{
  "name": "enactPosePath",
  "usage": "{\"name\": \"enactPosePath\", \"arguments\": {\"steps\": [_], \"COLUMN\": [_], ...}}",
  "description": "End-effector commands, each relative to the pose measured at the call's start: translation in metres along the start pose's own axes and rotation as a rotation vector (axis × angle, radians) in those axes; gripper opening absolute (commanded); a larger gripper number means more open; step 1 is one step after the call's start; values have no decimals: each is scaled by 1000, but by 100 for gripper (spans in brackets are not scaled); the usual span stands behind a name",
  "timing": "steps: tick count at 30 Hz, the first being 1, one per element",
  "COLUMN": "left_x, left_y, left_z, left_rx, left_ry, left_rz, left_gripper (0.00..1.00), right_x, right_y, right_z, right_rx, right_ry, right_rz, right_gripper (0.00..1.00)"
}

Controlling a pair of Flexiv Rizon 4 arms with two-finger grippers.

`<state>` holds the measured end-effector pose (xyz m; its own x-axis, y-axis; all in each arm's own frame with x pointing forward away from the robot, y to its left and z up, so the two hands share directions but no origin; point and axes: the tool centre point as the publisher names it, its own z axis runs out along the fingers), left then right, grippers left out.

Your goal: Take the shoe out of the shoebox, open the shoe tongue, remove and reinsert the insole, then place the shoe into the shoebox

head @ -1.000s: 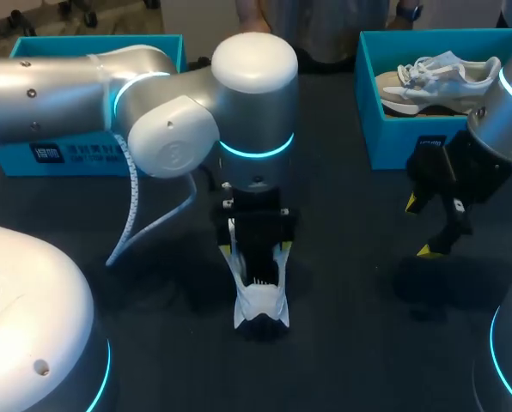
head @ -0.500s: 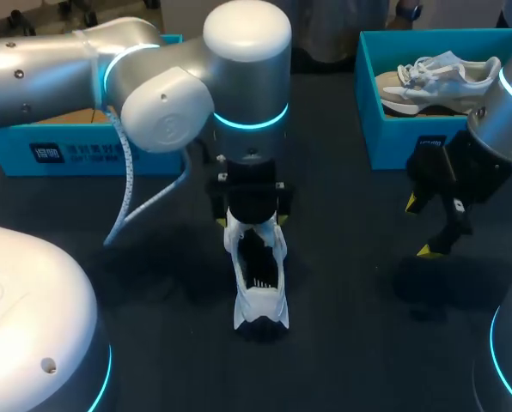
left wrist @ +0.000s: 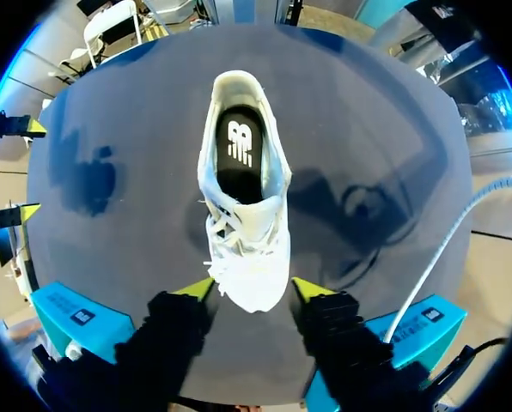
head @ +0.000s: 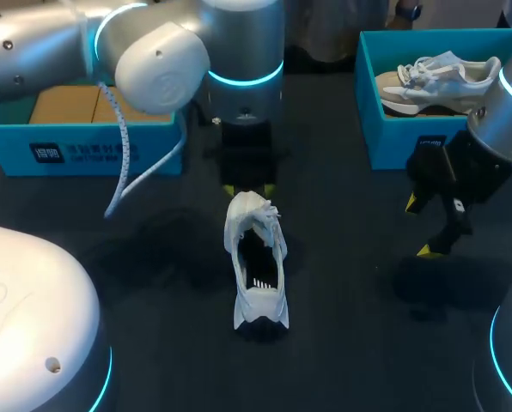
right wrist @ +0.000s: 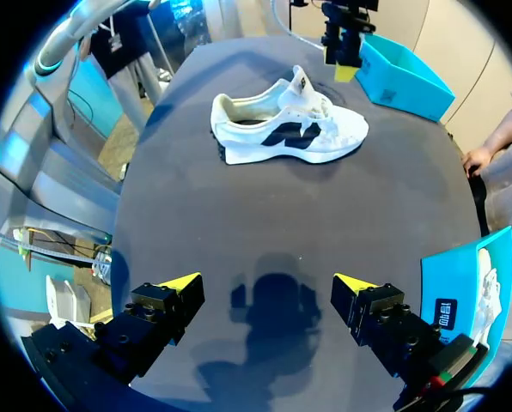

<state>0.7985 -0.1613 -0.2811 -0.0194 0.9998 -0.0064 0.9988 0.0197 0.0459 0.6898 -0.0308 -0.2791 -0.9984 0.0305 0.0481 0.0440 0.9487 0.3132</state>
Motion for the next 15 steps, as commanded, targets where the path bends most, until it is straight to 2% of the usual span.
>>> {"name": "enactPosePath", "arguments": {"steps": [1, 6, 15], "left_x": [-1, -5, -5], "left_y": [-3, -18, -27], "left_z": [-3, 2, 18], "left_rx": [20, 35, 62], "left_ry": [5, 11, -7], "left_rz": [5, 12, 24], "left_gripper": [38, 35, 32], "right_x": [0, 0, 0], "right_y": [0, 0, 0], "right_z": [1, 1, 1], "right_rx": [3, 3, 3], "right_ry": [-1, -1, -1], "right_rz": [0, 0, 0], "right_gripper": [100, 100, 100]}}
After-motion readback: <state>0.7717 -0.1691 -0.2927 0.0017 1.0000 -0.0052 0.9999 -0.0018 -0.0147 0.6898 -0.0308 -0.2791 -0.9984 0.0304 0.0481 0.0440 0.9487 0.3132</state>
